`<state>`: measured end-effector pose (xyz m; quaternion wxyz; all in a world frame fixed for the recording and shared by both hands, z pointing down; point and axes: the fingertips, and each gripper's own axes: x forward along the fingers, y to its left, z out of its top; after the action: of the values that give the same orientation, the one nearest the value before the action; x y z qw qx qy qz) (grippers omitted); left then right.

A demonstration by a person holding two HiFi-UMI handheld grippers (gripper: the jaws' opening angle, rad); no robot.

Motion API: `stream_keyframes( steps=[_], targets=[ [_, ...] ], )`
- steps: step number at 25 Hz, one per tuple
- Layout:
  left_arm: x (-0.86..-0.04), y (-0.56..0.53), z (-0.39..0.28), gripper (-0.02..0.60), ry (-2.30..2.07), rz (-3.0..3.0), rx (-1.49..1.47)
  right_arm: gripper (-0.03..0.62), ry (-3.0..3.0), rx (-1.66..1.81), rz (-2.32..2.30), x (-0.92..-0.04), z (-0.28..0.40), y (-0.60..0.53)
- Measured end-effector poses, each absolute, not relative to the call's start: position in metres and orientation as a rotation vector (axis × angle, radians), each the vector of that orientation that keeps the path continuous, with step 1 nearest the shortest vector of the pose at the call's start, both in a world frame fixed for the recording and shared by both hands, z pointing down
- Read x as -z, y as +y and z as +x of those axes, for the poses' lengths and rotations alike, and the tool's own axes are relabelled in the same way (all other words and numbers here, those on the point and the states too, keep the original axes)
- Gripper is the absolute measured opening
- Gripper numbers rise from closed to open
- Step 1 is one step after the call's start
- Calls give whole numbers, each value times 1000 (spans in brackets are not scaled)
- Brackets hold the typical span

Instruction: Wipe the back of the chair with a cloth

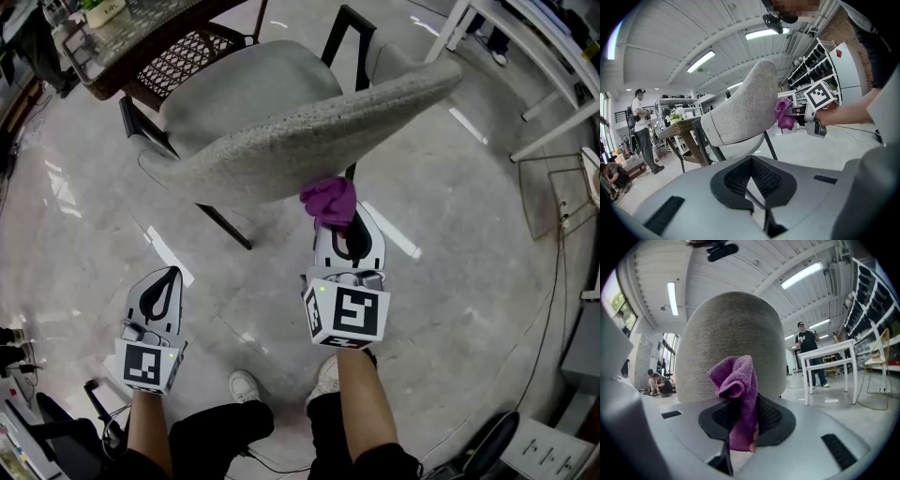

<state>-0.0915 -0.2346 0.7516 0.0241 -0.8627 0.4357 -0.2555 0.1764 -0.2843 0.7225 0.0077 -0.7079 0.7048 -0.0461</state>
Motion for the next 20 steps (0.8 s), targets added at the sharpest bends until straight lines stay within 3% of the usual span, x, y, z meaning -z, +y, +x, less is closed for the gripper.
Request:
stream_keyframes(
  steps=[5,20],
  targets=[
    [-746,-233,-89,9,1372,-2702,786,95,2114,226,-2222,-715,205,-277],
    [-642,-231,-95,9,1469,-2753,652,92,2239,299,-2195,-636,179,-226]
  ],
)
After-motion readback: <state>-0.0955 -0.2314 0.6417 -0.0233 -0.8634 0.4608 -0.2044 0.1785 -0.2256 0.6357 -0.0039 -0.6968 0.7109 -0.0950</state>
